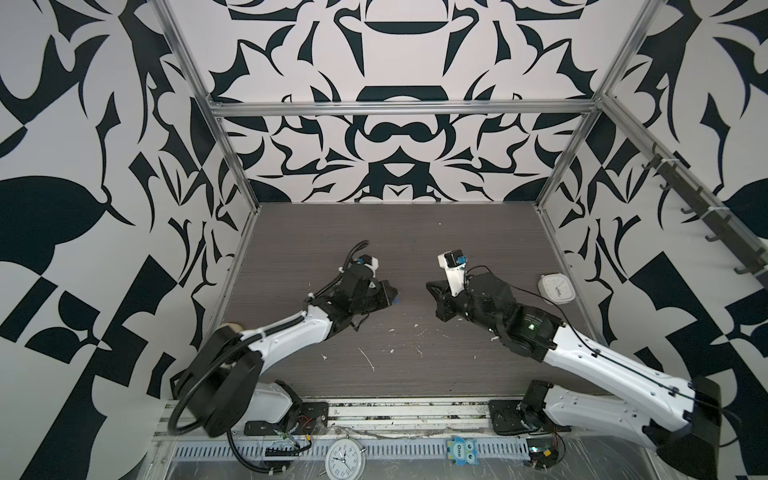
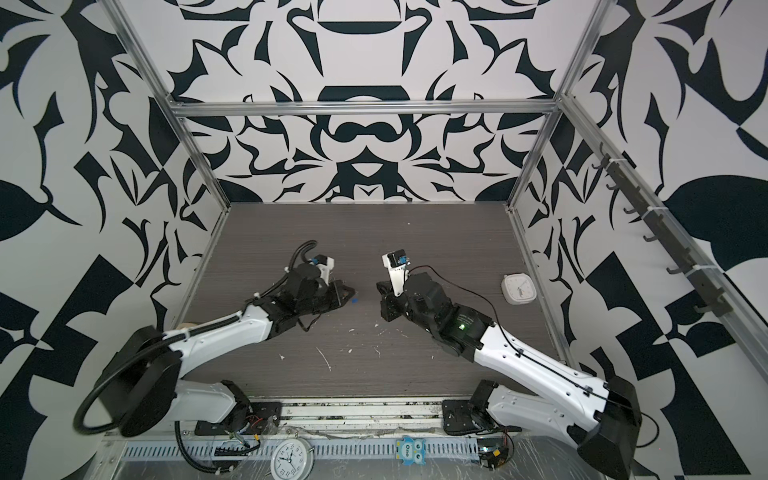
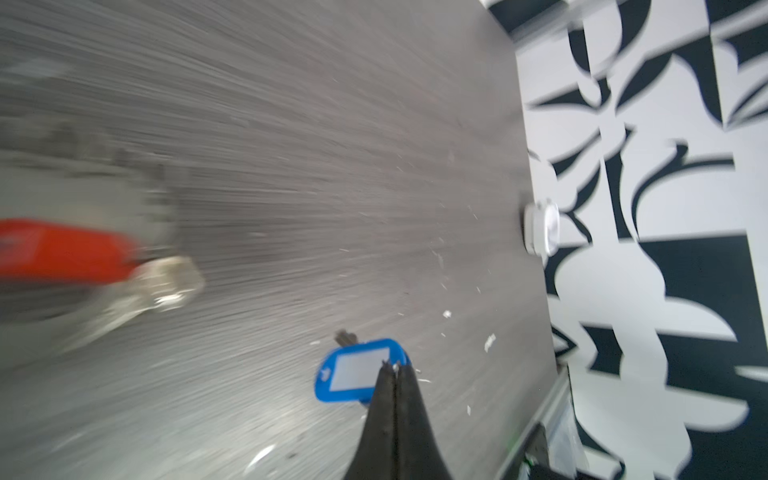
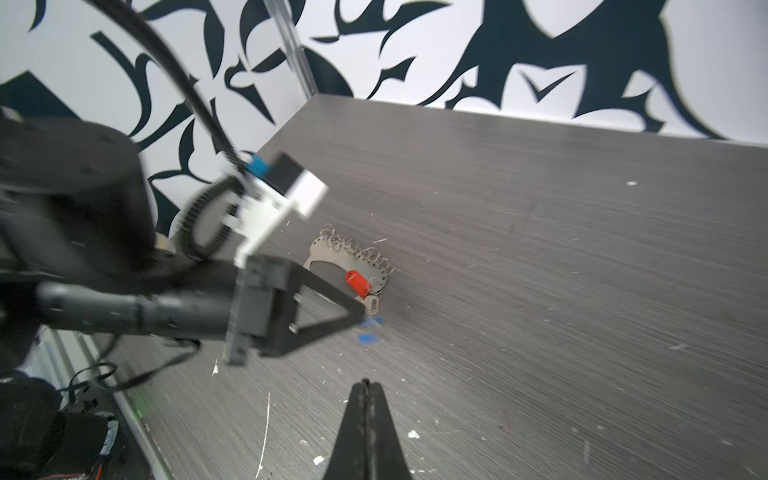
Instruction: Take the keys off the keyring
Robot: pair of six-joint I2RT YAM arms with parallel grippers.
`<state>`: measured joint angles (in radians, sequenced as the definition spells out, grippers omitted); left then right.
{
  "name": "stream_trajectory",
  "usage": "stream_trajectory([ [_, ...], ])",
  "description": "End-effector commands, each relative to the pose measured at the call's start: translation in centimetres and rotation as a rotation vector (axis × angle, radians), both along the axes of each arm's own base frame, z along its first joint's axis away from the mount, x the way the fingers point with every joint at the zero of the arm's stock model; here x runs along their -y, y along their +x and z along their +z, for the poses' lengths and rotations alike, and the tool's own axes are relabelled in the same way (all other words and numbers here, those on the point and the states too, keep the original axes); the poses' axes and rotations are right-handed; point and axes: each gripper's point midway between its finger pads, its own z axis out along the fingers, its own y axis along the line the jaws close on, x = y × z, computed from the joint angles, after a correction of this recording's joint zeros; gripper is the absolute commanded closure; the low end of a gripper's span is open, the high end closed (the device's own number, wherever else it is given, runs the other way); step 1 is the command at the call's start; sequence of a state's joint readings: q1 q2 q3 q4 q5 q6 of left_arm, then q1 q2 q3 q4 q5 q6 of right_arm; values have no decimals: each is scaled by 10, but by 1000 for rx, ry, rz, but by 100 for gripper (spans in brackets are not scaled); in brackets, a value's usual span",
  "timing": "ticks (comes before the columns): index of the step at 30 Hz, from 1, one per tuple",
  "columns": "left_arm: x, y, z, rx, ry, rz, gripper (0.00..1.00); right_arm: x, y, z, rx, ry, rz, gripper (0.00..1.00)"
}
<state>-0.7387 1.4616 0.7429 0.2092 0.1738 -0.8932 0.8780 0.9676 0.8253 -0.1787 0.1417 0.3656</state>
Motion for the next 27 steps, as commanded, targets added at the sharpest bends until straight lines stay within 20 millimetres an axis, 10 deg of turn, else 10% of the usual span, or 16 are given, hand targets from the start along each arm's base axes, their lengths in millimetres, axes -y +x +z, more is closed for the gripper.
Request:
stream_trajectory([
  [1, 47, -10, -9, -40, -54, -156, 100, 26, 5, 15, 49, -8, -106, 100],
  [8, 88, -10, -45, -114, -21, -220, 100, 45, -6, 25, 72, 2, -131, 100],
  [14, 82, -5, -51, -107, 14, -181, 63, 49, -10, 27, 76, 20, -130, 82],
  [22, 45, 0, -4, 21, 19, -86, 52, 38, -9, 21, 47, 0, -91, 67],
  [27, -20, 1, 63, 231, 87, 76, 44, 10, -7, -1, -18, -50, 6, 61],
])
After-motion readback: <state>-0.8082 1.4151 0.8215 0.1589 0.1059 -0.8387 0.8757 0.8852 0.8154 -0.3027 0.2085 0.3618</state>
